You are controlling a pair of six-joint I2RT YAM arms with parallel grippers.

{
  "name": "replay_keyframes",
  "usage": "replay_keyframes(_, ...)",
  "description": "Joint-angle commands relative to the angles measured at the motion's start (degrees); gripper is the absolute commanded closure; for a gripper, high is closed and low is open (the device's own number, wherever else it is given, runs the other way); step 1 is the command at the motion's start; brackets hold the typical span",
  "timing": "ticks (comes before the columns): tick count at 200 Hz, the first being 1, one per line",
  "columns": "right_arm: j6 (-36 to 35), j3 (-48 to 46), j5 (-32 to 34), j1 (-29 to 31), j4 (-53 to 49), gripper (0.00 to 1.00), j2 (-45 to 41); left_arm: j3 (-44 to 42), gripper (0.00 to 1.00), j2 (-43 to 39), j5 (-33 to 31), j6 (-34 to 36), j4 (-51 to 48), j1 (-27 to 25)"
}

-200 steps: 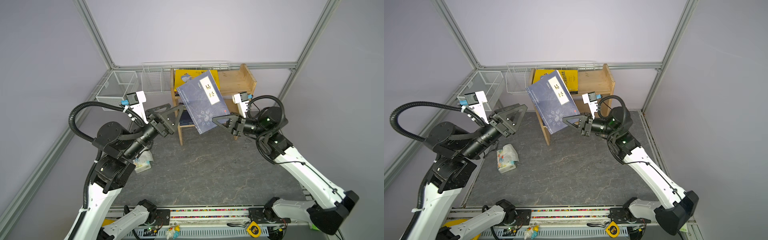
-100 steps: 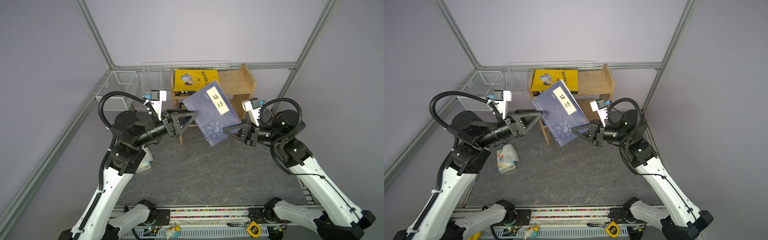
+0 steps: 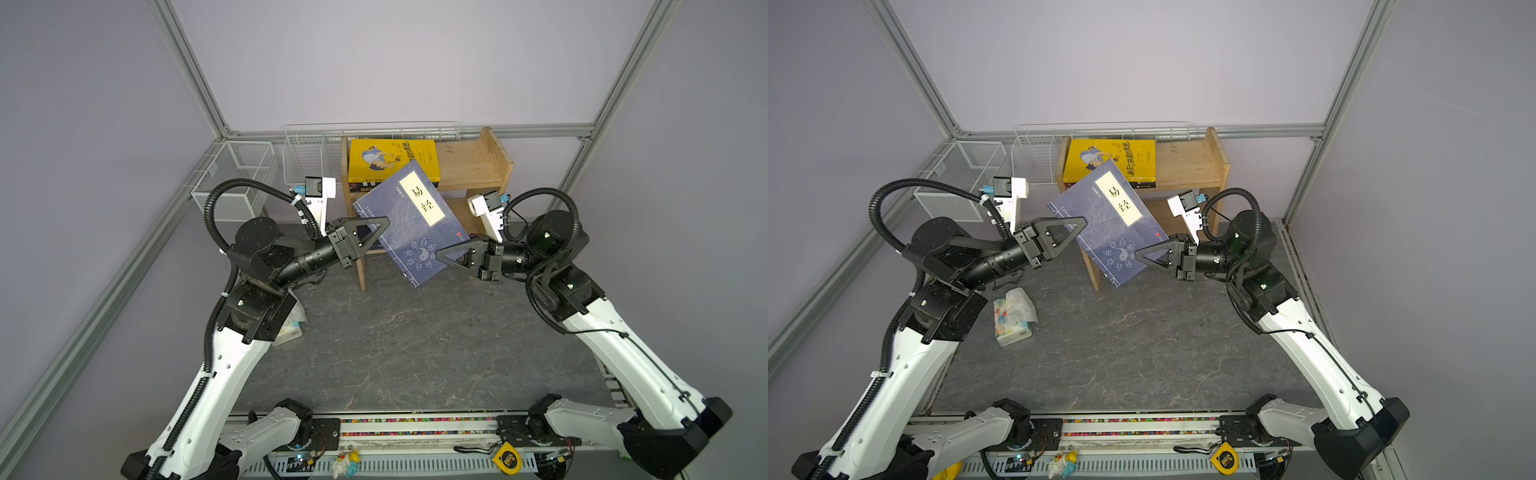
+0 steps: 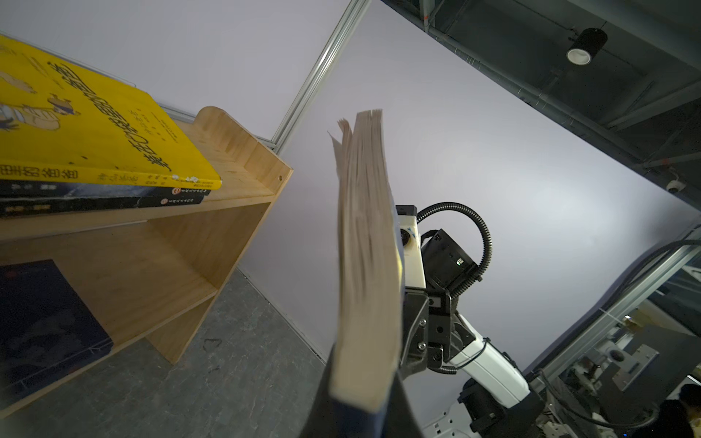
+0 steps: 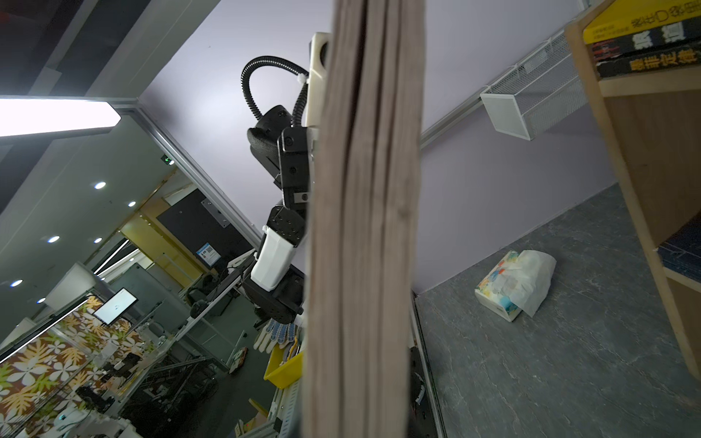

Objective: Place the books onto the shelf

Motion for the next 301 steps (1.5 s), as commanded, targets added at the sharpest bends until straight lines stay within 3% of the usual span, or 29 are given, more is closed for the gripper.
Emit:
replay_keyframes(1, -6.5, 2.1, 7.7, -0.9, -3.6, 0.59, -2.8, -2.1, 1.0, -3.4, -7.0, 1.0, 2.7, 0.3)
replay_keyframes(14, -8.4, 0.6, 13.9, -0.8, -5.0, 0.36, -5.1, -4.9, 1.0, -5.8, -13.3, -0.7, 5.9, 0.3)
replay_keyframes(24, -7.2, -2.4, 18.3, -0.8, -2.3, 0.26, -6.8, -7.4, 1.0, -7.7, -18.5, -2.5, 9.3, 0.3)
replay_keyframes(56, 3.7, -12.4, 21.4, 0.4, 16.2, 0.15, -7.3, -16.3, 1.0, -12.0, -29.7, -8.9, 26.6, 0.2)
replay_keyframes(67, 4.4, -13.0, 21.8, 2.0, 18.5, 0.12, -6.1, -18.4, 1.0, -12.2, -31.7, -11.0, 31.5, 0.2)
replay_keyframes(75, 3.8, -12.5, 22.6, 3.3, 18.3, 0.03, -5.1, -20.0, 1.0, -12.1, -32.5, -12.5, 34.8, 0.1)
replay_keyframes(108, -0.7, -8.3, 25.8, 8.3, 15.1, 0.01, -1.3, -23.2, 1.0, -9.9, -32.3, -17.0, 43.3, -0.1)
replay_keyframes(135, 0.0, -6.4, 27.6, 9.3, 15.7, 0.02, 1.0, -23.5, 1.0, -9.9, -32.8, -17.2, 43.2, -0.7)
replay_keyframes(218, 8.7, -1.7, 24.9, 10.0, 28.2, 0.2, 9.1, -23.2, 1.0, -7.5, -32.3, -17.1, 44.7, -2.9)
replay_keyframes(238, 9.1, 0.3, 24.1, 10.4, 28.1, 0.28, 10.6, -23.4, 1.0, -7.2, -33.3, -16.3, 45.3, -3.5)
replay_keyframes(259, 9.3, 0.9, 24.3, 10.9, 28.2, 0.44, 11.3, -23.2, 1.0, -6.4, -33.5, -15.9, 45.4, -3.8)
replay_keyframes(301, 10.4, 0.1, 25.9, 10.9, 28.7, 0.9, 11.0, -23.6, 1.0, -5.2, -34.0, -15.3, 46.9, -4.4)
